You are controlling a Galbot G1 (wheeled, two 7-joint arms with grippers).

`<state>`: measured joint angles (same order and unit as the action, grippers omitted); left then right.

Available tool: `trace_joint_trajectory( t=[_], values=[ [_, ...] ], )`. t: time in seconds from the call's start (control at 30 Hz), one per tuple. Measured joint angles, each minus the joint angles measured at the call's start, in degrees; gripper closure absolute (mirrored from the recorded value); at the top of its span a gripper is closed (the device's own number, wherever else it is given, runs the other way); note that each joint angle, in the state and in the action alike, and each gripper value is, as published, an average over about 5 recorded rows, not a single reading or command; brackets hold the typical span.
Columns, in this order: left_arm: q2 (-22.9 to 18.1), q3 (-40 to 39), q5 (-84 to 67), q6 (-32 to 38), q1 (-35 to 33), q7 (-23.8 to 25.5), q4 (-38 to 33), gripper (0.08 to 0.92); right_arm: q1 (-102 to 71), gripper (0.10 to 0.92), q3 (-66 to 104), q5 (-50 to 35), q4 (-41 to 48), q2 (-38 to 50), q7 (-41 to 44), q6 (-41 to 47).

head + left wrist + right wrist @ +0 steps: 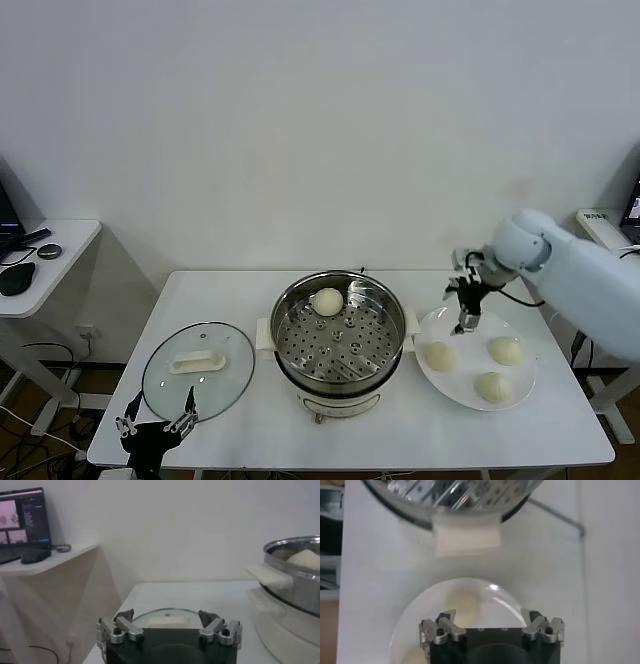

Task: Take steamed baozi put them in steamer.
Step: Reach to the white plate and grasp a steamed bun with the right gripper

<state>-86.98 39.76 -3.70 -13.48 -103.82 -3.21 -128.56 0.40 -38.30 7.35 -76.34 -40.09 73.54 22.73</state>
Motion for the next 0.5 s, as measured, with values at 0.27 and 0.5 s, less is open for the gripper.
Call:
trace_joint_trajectory(
  t=[0.27, 0.5],
  values=[
    [0.0, 0.1, 0.1, 0.0, -0.1, 0.1, 0.1, 0.177, -4.2, 0.203, 1.7, 2.4, 2.5, -2.4, -0.6, -0.5],
    [0.1, 0.2, 0.1, 0.0, 0.2, 0.2, 0.3, 0.177, -6.2, 0.203, 2.3, 4.1, 4.8, -4.2, -1.5, -1.4]
  ],
)
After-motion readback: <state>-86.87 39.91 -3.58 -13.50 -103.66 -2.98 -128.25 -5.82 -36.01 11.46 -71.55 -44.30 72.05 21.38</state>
